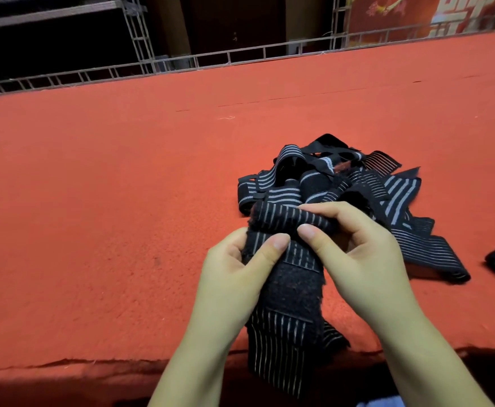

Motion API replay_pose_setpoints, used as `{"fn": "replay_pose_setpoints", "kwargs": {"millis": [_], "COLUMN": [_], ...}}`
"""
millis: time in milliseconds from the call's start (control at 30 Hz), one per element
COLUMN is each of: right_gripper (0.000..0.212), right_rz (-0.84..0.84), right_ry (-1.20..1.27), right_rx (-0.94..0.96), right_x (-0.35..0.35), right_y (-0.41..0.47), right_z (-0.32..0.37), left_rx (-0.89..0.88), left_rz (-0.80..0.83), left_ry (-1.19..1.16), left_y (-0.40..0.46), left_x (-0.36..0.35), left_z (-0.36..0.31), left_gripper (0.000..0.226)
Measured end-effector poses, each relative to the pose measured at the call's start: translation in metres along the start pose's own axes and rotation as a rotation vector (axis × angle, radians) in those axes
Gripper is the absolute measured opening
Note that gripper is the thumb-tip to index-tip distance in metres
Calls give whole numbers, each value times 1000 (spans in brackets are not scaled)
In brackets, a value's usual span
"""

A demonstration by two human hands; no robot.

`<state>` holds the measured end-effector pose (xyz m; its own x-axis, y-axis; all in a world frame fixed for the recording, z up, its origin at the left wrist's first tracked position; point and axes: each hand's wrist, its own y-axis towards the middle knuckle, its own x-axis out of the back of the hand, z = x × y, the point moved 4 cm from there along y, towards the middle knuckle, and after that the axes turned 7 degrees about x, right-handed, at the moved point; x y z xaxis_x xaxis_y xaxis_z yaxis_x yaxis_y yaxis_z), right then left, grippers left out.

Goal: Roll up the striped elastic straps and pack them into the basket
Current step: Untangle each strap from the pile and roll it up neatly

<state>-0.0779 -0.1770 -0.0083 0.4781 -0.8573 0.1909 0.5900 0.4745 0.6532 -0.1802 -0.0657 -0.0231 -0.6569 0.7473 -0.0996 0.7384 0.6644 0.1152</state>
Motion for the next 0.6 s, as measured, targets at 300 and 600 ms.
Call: {"fn": "replay_pose_setpoints", "kwargs": {"millis": [300,600], "right_gripper": [27,63], "right_rz": [135,259], "right_ry": [78,372], "right_rx": [54,-250], "right_x": [-7,-16], "right_y": [2,-5], "right_z": [4,-16], "left_rx": [64,-114], "left_rz": [-72,-8], "left_ry": [-76,-34], "left_y": [3,3], "left_x": [3,2], "left_z": [-1,0], "left_gripper": [43,31]}}
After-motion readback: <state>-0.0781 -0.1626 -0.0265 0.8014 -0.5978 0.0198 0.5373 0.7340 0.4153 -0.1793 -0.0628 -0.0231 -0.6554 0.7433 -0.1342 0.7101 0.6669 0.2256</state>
